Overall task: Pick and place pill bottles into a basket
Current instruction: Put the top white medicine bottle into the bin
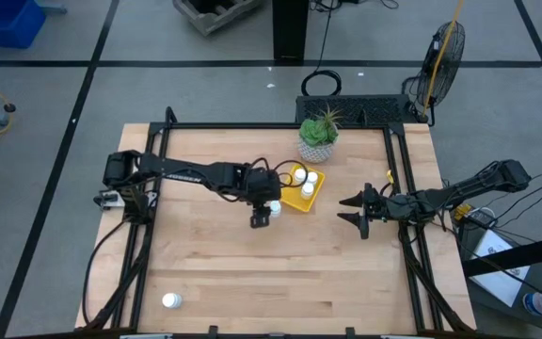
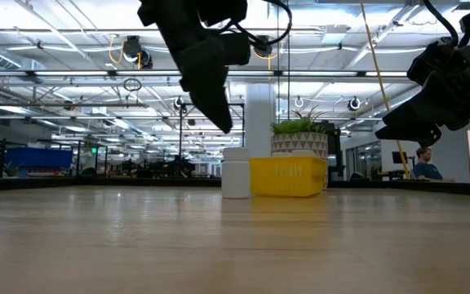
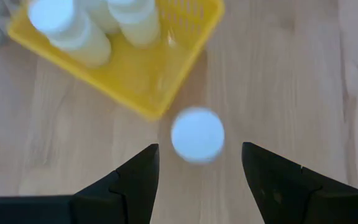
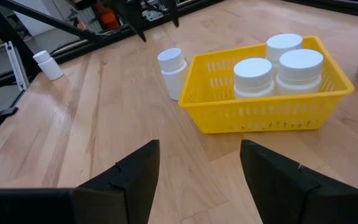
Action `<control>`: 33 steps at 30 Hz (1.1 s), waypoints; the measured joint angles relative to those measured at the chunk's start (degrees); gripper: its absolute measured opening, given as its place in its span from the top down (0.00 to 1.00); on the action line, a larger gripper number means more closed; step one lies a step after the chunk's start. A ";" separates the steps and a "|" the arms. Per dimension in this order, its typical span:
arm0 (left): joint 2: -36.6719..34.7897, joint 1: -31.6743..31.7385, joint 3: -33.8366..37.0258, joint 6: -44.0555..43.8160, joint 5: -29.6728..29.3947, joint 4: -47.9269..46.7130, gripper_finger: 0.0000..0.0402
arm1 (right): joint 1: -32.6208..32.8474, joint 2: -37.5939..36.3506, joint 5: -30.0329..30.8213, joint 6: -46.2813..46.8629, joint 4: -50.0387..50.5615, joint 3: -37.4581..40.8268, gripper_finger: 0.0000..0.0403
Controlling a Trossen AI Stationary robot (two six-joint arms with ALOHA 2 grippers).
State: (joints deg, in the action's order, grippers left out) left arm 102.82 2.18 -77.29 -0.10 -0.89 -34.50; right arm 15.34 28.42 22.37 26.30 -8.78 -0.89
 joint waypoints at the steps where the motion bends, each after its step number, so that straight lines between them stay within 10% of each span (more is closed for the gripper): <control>1: 0.00 0.12 0.28 0.00 0.04 1.70 0.42 | -0.01 -0.02 0.00 0.00 0.00 0.00 0.47; 33: 0.07 2.87 2.10 4.95 5.95 4.70 0.41 | -0.01 0.00 0.00 0.00 0.02 0.00 0.47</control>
State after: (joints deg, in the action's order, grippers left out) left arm 102.89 5.05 -75.20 4.85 5.05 -29.80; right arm 15.33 28.42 22.37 26.30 -8.75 -0.89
